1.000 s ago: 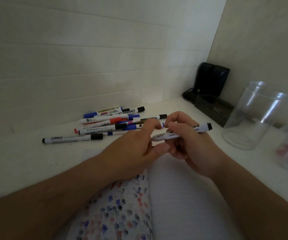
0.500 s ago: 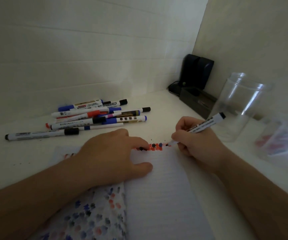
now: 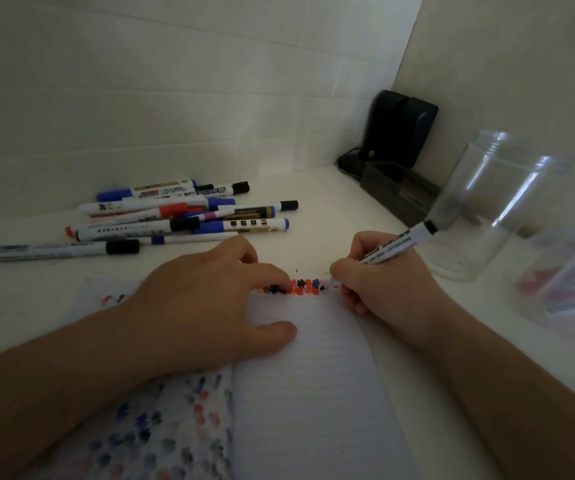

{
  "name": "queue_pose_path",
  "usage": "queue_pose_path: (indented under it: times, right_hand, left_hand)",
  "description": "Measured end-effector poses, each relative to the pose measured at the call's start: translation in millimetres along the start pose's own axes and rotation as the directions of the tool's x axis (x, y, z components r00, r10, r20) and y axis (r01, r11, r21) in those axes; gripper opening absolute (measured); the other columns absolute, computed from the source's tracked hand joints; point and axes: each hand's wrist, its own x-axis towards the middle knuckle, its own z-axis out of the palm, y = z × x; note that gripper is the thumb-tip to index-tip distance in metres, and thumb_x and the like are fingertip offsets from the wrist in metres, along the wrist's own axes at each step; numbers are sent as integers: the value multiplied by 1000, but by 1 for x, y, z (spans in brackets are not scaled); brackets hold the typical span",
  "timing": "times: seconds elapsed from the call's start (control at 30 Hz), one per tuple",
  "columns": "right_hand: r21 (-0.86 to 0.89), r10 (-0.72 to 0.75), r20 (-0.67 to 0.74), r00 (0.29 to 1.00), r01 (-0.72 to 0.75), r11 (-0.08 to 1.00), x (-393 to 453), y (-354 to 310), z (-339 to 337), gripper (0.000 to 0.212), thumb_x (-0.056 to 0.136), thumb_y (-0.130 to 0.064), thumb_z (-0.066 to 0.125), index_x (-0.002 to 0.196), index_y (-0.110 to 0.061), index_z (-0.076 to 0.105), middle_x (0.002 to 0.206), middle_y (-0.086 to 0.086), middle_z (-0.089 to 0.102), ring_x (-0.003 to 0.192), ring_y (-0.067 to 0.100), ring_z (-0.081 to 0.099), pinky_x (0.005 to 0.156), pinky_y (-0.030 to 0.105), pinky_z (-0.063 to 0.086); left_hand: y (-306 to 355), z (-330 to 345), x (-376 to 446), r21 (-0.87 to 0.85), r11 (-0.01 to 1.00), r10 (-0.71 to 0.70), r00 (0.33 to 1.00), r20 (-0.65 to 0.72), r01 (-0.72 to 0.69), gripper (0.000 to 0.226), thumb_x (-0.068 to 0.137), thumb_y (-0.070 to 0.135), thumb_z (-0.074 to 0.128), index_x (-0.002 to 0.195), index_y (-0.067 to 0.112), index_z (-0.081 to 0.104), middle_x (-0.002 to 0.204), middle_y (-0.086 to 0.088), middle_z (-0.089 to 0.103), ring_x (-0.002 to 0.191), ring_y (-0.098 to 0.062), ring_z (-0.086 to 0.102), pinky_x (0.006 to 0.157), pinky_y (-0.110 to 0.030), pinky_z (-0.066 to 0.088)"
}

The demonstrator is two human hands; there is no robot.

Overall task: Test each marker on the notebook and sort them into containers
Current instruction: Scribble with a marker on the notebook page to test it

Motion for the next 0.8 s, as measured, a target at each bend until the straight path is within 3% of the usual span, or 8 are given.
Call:
queue_pose_path:
  times: [0.13,0.33,0.4,0.57,0.7,0.8]
  right_hand:
    - [-89,-18,-29,999,16,996,-1,-1,3,24,82,-5,70,66,-6,51,57,15,61,39,15,54,44,23,45]
    - [8,3,-6,1000,-3,1000,-1,0,0,26,86,1,69,66,-3,53,55,12,62,40,18,55,42,22,45]
    - [-30,-5,-1,1000,5,1000,-1,0,1,25,85,0,70,66,-3,53,55,13,63,40,17,55,43,23,47]
    - [-123,-40,-54,998,33,992,-1,1,4,25,81,-5,69,65,-7,50,60,25,56,43,18,52,47,24,45]
    - [-39,-4,-59,998,2,999,0,3,1,27,84,-2,68,64,-6,50,55,12,58,41,17,53,43,23,43]
    - [-8,-4,-48,999,4,1000,-1,3,1,25,85,-2,70,68,0,52,59,18,63,44,20,57,45,26,48]
  left_hand:
    - [0,0,0,-1,1000,-5,1000,8,5,68,70,94,35,132,69,30,123,29,30,97,2,48,83,-27,50]
    - [-1,1,-1,-5,1000,-7,1000,2,7,70,70,95,35,134,67,32,124,28,32,99,1,49,85,-29,51]
    - [0,1,0,0,1000,-7,1000,-1,7,71,70,95,34,134,66,32,124,28,33,99,1,49,85,-29,51]
    - [0,0,-1,-1,1000,-7,1000,13,7,68,72,93,37,134,67,32,125,27,32,99,0,48,84,-28,50]
    - [1,0,-1,1,1000,-4,1000,6,4,66,73,93,37,133,67,33,125,27,33,100,0,48,83,-27,50]
    - [1,0,-1,-3,1000,-3,1000,-4,3,67,72,93,37,134,67,33,125,27,33,100,0,49,83,-27,50]
